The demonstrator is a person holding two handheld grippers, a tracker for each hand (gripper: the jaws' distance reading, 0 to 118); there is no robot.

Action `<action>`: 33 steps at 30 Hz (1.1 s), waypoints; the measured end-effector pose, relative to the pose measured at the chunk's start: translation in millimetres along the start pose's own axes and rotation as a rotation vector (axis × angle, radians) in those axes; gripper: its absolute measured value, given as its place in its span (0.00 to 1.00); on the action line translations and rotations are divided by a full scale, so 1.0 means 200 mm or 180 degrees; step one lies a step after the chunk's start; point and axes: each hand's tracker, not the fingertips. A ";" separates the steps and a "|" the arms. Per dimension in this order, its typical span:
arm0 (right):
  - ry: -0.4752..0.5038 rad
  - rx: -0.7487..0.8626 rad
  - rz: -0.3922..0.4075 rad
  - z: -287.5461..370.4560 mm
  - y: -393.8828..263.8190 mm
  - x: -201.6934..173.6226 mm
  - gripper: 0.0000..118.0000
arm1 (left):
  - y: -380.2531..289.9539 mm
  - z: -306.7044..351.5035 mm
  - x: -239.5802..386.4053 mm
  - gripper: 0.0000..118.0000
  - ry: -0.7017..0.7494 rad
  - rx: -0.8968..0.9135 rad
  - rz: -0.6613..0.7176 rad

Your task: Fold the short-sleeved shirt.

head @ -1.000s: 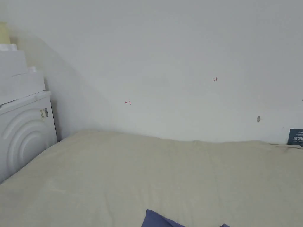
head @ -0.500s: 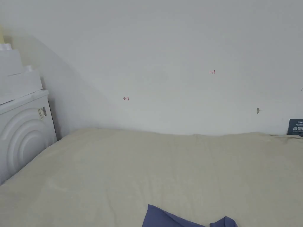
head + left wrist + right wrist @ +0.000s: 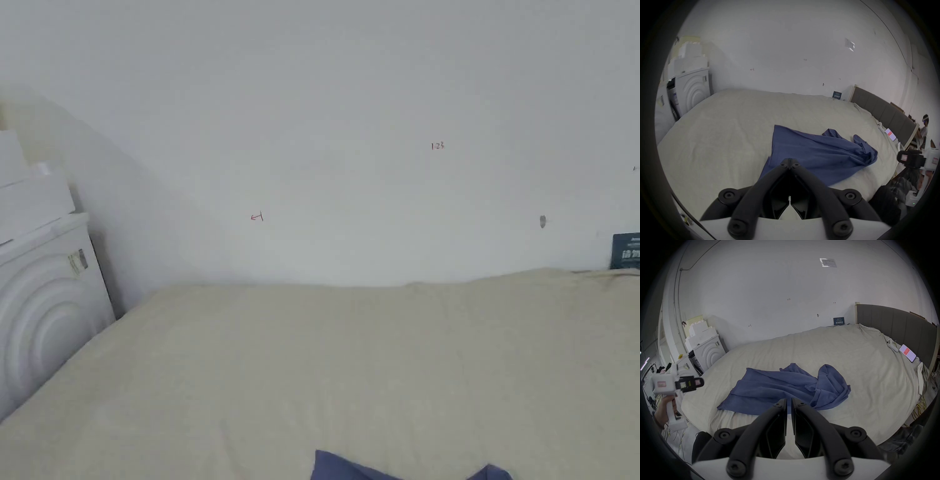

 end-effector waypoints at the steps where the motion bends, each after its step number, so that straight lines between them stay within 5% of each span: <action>1: -0.0015 0.0006 -0.0025 -0.01 0.00 0.01 0.05 | 0.04 -0.09 0.00 0.00 -0.0053 0.0017 -0.0088; 3: -0.0031 -0.0008 -0.0094 -0.02 0.00 0.04 0.05 | 0.13 -0.27 0.00 0.01 -0.0069 -0.0058 -0.0203; 4: -0.0041 -0.0014 -0.0118 -0.03 0.00 0.06 0.05 | 0.18 -0.37 -0.01 0.10 -0.0131 -0.0085 -0.0287; 5: -0.0062 -0.0022 -0.0135 -0.04 0.00 0.07 0.05 | 0.22 -0.48 0.00 0.22 -0.0188 -0.0135 -0.0347; 7: -0.0122 -0.0060 -0.0157 -0.06 0.01 0.10 0.05 | 0.29 -0.66 -0.01 0.68 -0.0279 -0.0153 -0.0534; 11: -0.0242 -0.0129 -0.0274 -0.10 -0.01 0.18 0.05 | 0.37 -1.06 -0.03 0.84 -0.0173 -0.0462 -0.0670; 16: -0.0399 -0.0241 -0.0431 -0.14 -0.03 0.28 0.05 | 0.37 -1.44 -0.11 0.84 0.0019 -0.0867 -0.0215; 25: -0.0602 -0.0408 -0.0431 -0.16 -0.03 0.38 0.05 | 0.21 -1.68 -0.12 0.81 0.0182 -0.1004 -0.0510; 30: -0.0544 -0.0441 -0.0526 -0.21 -0.05 0.40 0.05 | 0.21 -1.62 -0.03 0.55 0.0295 -0.0996 -0.0685; 33: -0.0534 -0.0436 -0.0478 -0.23 -0.04 0.40 0.05 | 0.20 -1.61 0.02 0.23 0.0249 -0.0966 -0.1028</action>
